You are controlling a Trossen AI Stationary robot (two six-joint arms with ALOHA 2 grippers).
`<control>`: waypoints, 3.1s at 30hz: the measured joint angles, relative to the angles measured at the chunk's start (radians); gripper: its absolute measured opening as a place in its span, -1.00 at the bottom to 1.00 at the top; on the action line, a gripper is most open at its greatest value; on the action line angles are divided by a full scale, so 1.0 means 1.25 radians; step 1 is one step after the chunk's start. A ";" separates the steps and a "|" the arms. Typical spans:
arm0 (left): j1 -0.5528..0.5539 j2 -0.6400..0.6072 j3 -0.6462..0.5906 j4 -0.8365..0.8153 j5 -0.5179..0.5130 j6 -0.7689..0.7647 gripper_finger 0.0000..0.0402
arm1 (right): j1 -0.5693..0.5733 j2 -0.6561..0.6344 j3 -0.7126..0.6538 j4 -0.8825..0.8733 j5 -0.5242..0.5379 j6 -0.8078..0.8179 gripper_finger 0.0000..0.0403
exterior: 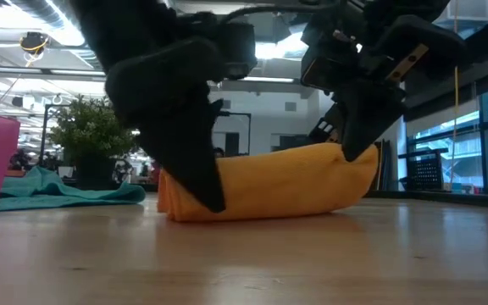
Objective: Roll microfiber towels into tight, uniform cylinder then place into a basket
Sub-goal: Roll the yellow microfiber cloth
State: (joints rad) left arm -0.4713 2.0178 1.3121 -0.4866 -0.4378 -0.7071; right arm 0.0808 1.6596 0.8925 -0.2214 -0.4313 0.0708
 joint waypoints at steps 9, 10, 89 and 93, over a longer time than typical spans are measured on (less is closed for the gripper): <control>0.003 -0.001 0.000 -0.038 0.049 -0.019 -0.68 | -0.015 0.000 0.000 0.000 0.000 0.001 -0.97; 0.006 -0.001 0.000 -0.037 0.060 -0.019 -0.76 | -0.016 0.000 0.000 0.000 0.000 0.001 -0.97; 0.075 -0.028 0.051 -0.112 0.278 0.057 -1.00 | -0.030 0.046 -0.001 -0.034 -0.071 0.151 -0.94; 0.075 -0.028 0.051 -0.112 0.278 0.085 -1.00 | -0.046 0.046 -0.001 -0.033 -0.113 0.169 -0.94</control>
State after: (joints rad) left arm -0.3771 1.9823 1.3762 -0.6266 -0.0906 -0.6008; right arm 0.0237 1.7168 0.8917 -0.2628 -0.5721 0.2824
